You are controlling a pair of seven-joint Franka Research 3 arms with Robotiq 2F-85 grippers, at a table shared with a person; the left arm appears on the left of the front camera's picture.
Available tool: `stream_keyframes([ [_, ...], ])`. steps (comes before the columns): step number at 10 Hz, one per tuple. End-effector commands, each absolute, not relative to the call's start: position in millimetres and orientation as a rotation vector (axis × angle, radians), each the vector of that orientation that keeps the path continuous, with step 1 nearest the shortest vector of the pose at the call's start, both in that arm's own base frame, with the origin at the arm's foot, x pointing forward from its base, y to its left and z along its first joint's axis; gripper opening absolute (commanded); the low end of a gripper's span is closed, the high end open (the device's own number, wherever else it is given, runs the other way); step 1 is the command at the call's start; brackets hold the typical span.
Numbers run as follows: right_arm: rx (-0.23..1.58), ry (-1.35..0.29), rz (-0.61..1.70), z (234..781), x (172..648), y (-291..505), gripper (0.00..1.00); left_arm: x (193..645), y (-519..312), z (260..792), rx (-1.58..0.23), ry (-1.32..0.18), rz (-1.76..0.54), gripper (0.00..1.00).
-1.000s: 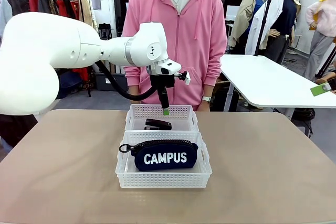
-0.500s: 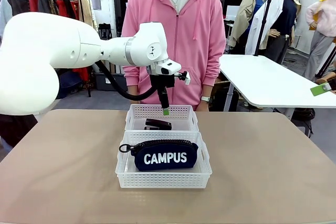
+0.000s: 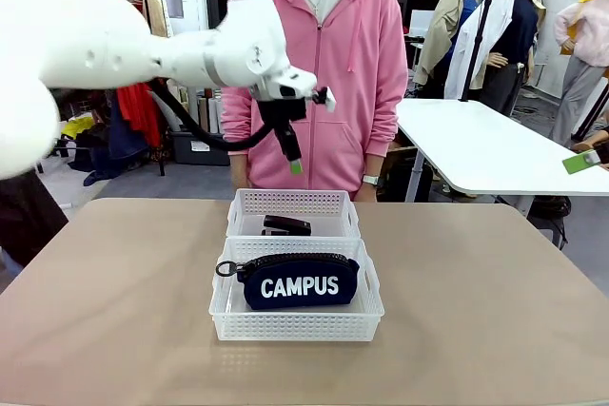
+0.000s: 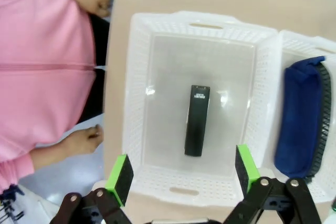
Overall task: Distribute items into two baskets.
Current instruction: Place the picked Stapler into the Organizing basket as instructed by the person.
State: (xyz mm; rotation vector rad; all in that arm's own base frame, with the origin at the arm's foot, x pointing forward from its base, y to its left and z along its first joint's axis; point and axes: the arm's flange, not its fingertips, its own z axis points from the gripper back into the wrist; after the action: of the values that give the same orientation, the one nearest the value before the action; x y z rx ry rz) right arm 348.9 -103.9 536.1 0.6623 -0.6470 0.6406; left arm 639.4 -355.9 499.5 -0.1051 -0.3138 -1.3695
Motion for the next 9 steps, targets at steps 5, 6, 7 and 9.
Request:
stream_keyframes([
  [5,0.670,-0.663,0.646,537,349,-103,1.00,533,-218,543,-0.156,-0.528,-1.142,1.00],
  [6,0.670,-0.663,0.646,537,349,-103,1.00,521,-199,548,-0.171,-0.560,-1.112,1.00],
  [7,0.670,-0.663,0.646,537,349,-103,1.00,506,-173,559,-0.191,-0.611,-1.069,1.00],
  [9,0.670,-0.663,0.646,537,349,-103,1.00,489,-144,575,-0.213,-0.674,-1.031,1.00],
])
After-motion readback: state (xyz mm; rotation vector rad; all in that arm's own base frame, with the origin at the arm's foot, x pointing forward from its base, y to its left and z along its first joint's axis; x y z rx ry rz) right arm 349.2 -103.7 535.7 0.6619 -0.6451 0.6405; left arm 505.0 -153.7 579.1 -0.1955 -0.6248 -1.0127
